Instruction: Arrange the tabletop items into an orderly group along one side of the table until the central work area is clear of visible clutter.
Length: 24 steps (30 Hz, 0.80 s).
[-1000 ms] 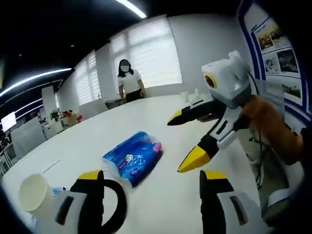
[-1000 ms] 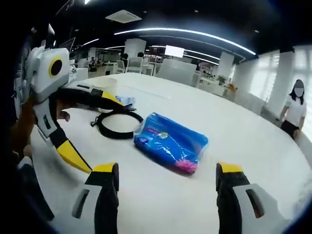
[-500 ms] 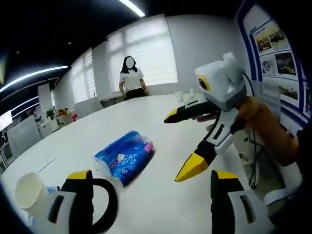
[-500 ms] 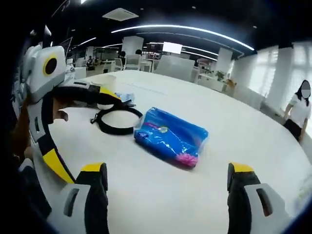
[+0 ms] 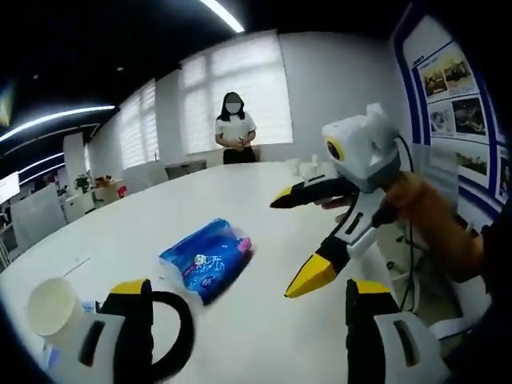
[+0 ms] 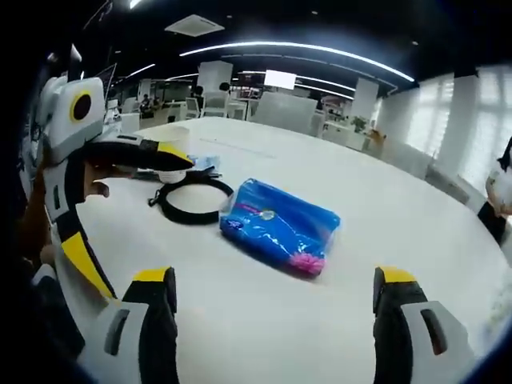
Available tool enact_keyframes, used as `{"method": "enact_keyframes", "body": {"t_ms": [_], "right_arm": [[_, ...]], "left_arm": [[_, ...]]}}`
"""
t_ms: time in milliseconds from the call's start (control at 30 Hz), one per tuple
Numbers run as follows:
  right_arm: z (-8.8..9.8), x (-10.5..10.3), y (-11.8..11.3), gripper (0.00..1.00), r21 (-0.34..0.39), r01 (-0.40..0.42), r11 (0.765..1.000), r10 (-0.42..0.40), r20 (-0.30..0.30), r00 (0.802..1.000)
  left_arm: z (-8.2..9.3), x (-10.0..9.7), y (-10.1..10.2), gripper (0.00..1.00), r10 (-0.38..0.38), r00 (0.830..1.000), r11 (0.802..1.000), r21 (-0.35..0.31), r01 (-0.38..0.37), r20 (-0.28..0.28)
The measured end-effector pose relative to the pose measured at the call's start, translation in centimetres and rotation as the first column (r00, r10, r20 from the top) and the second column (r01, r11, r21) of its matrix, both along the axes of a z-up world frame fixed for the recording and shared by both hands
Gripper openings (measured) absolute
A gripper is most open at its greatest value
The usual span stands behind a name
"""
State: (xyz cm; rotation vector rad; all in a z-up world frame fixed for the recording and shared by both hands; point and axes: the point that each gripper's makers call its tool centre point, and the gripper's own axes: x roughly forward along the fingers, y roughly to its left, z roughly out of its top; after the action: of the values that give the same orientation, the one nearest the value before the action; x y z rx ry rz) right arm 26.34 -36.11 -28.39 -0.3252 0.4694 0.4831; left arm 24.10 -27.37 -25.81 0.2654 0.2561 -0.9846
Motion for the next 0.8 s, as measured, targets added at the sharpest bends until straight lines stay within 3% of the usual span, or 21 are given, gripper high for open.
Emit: {"method": "enact_keyframes", "body": {"t_ms": [800], "right_arm": [[0.5, -0.1, 1.4, 1.00, 0.000, -0.022, 1.000, 0.022, 0.002, 1.000]], "left_arm": [[1.1, -0.2, 2.2, 1.00, 0.025, 1.000, 1.000, -0.016, -0.025, 0.019]]}}
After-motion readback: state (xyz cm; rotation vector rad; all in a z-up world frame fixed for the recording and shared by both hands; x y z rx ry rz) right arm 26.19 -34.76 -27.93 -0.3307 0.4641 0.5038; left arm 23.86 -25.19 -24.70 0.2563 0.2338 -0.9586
